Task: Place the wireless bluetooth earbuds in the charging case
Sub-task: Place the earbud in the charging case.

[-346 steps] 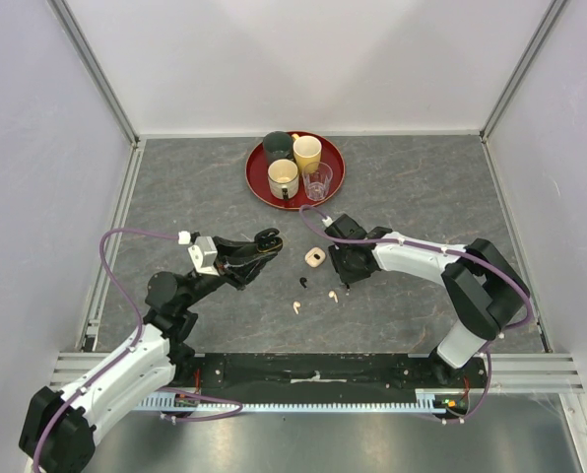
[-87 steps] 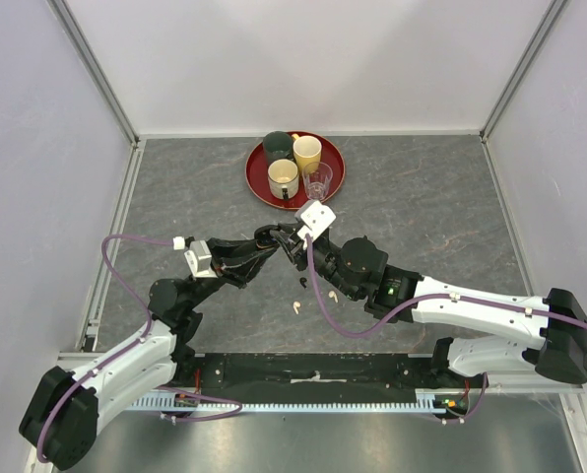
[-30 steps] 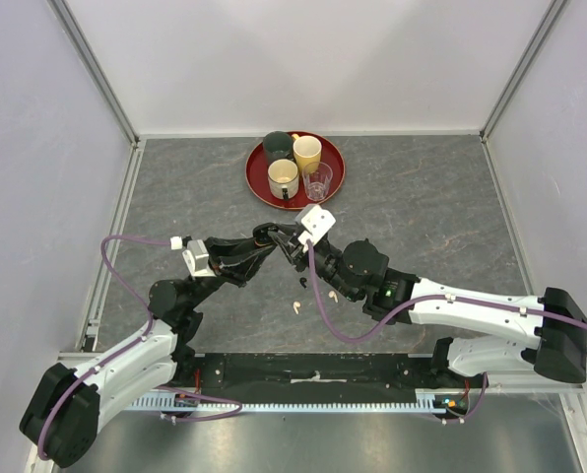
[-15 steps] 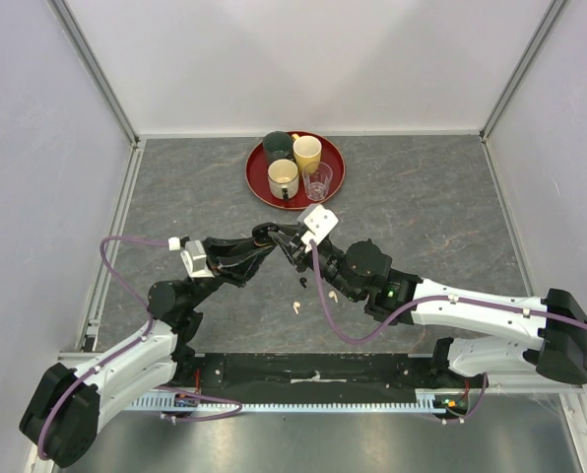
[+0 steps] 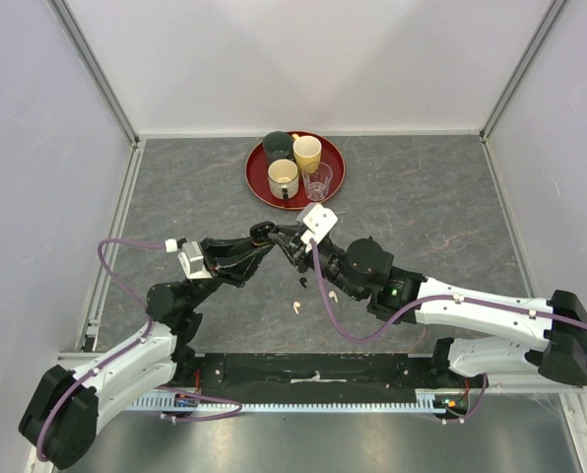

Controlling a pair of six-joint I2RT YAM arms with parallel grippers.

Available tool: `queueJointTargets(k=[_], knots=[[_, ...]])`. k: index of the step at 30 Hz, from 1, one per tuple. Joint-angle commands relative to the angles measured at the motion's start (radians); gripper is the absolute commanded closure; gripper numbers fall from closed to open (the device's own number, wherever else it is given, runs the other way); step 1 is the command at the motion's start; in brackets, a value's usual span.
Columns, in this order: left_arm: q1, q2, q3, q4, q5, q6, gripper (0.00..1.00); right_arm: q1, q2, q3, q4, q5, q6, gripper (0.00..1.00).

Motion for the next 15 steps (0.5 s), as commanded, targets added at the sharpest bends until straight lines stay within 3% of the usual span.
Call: queueJointTargets(k=[1,6,15], knots=[[0.003,-0.019,0.003,0.067,-0.054,0.009,0.98,-0.003,-0.020,0.040,-0.045,-0.008,0.003,1.00],[0.001,-0.021,0.003,0.066,-0.053,0.010,0.98,-0.001,0.014,0.086,-0.100,-0.028,0.004,0.99],[0.003,-0.014,0.006,0.064,-0.054,0.019,0.98,-0.001,0.046,0.138,-0.160,-0.032,0.036,0.79]])
